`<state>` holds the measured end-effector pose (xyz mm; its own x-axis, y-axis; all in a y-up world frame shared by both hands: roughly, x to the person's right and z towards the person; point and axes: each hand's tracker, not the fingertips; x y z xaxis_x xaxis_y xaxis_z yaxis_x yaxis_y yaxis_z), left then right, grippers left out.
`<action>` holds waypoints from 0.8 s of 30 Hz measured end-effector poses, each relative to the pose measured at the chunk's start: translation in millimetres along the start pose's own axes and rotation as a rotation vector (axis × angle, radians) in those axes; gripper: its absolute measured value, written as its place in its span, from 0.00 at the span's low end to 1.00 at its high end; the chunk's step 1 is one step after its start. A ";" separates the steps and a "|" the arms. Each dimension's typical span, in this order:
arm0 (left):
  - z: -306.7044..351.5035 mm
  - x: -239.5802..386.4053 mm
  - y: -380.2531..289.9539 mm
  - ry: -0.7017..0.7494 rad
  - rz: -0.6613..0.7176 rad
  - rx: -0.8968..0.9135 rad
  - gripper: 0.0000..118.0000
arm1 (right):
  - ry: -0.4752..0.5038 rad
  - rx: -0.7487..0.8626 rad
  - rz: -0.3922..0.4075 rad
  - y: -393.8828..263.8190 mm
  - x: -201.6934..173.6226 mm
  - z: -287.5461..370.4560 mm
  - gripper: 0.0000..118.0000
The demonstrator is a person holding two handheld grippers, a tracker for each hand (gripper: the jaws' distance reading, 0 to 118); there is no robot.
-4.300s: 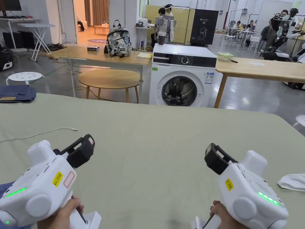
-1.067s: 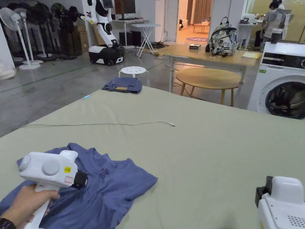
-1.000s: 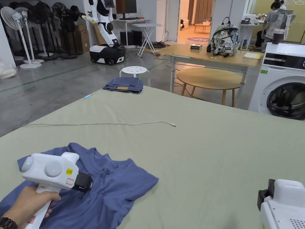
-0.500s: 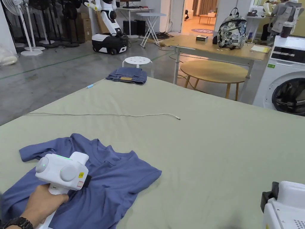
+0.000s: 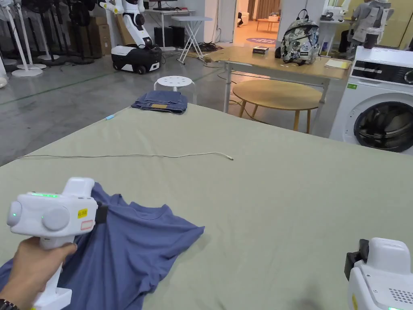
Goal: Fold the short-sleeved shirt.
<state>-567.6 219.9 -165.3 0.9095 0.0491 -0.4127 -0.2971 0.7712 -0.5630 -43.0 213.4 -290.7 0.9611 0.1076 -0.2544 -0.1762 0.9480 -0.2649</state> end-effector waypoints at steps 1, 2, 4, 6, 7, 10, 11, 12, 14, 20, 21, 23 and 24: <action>10.6 6.0 10.0 0.005 -0.016 0.037 0.00 | -0.004 0.004 -0.005 1.0 2.7 0.6 0.00; 19.3 10.6 18.7 -0.010 -0.025 0.062 0.00 | -0.008 0.007 -0.009 1.9 4.7 1.6 0.00; 41.0 24.9 39.4 -0.031 -0.037 0.126 0.00 | -0.013 0.015 -0.020 4.7 10.9 3.5 0.00; 58.8 40.2 57.0 -0.046 -0.060 0.183 0.00 | -0.019 0.022 -0.027 6.0 19.1 3.4 0.00; 66.6 48.2 65.7 -0.064 -0.080 0.198 0.00 | -0.023 0.028 -0.030 6.7 23.4 3.9 0.00; 91.0 80.8 89.9 -0.109 -0.110 0.266 0.00 | -0.038 0.046 -0.037 12.8 31.1 13.8 0.00; 96.6 90.5 96.2 -0.128 -0.112 0.285 0.00 | -0.042 0.050 -0.042 14.8 33.5 17.6 0.00; 101.4 102.9 103.2 -0.156 -0.120 0.303 0.00 | -0.049 0.056 -0.046 16.2 37.7 20.4 0.00; 110.9 128.7 114.6 -0.201 -0.137 0.330 0.00 | -0.064 0.065 -0.055 19.1 44.8 26.9 0.00; 122.6 217.5 138.9 -0.362 -0.221 0.394 0.00 | -0.113 0.084 -0.082 22.5 72.3 46.1 0.00; 123.4 235.4 141.1 -0.390 -0.232 0.398 0.00 | -0.124 0.087 -0.086 22.3 77.8 49.7 0.00; 123.6 269.9 141.9 -0.453 -0.258 0.397 0.00 | -0.144 0.091 -0.091 20.2 91.5 52.9 0.00; 121.9 288.1 141.2 -0.482 -0.266 0.396 0.00 | -0.156 0.094 -0.094 19.3 98.1 56.2 0.00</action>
<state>-312.1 420.3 -276.4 0.9922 0.0324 0.1205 -0.0002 0.9660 -0.2584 59.7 259.1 -268.5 0.9950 0.0551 -0.0833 -0.0702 0.9790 -0.1914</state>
